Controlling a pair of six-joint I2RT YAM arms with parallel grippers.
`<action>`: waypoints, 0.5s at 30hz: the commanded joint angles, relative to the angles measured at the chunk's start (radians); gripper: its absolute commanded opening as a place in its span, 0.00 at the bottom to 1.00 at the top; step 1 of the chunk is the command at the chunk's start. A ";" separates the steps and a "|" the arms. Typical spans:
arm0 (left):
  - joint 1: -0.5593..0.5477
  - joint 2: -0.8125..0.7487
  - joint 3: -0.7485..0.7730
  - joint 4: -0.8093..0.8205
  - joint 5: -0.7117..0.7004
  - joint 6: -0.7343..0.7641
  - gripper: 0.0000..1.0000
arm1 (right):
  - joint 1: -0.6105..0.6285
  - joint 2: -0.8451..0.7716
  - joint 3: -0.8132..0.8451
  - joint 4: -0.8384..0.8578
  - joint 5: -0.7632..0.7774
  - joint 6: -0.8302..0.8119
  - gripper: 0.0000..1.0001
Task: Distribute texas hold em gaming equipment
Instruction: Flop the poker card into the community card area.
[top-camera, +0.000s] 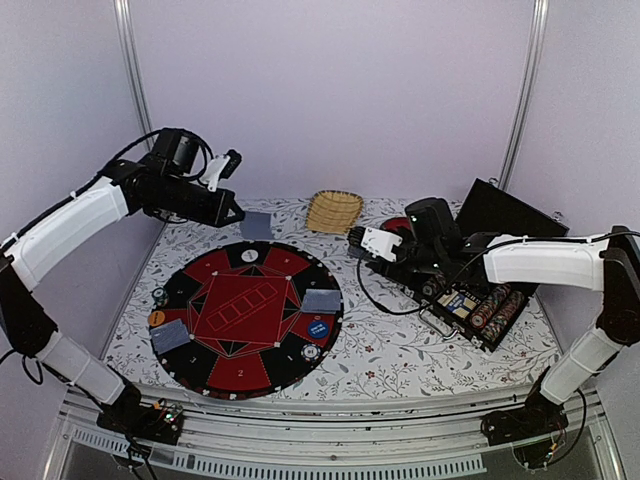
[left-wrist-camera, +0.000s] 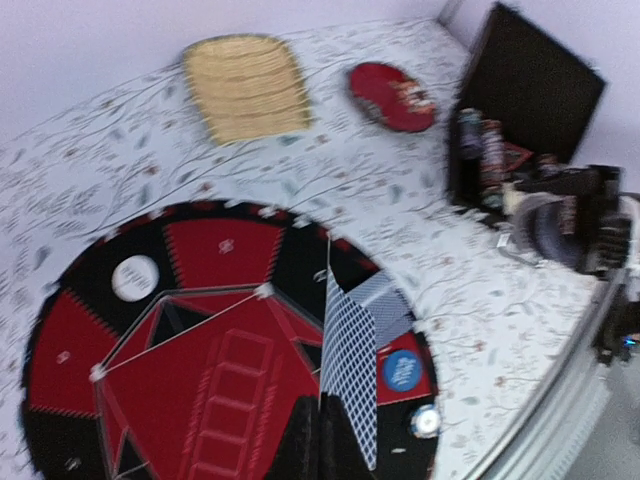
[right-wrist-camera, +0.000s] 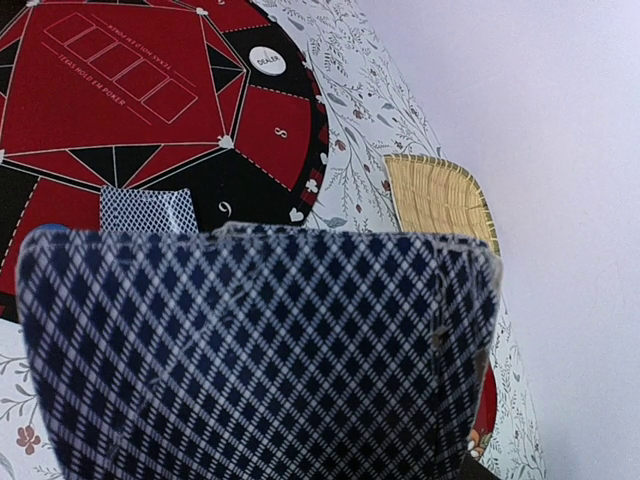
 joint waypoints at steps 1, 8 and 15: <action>-0.032 0.037 0.047 -0.371 -0.514 0.080 0.00 | -0.003 -0.054 -0.012 0.030 -0.023 0.001 0.47; -0.133 0.200 -0.010 -0.482 -0.982 0.025 0.00 | -0.003 -0.076 -0.014 0.030 -0.036 0.001 0.47; -0.240 0.293 -0.129 -0.389 -1.159 0.088 0.00 | -0.003 -0.095 -0.019 0.024 -0.042 0.007 0.47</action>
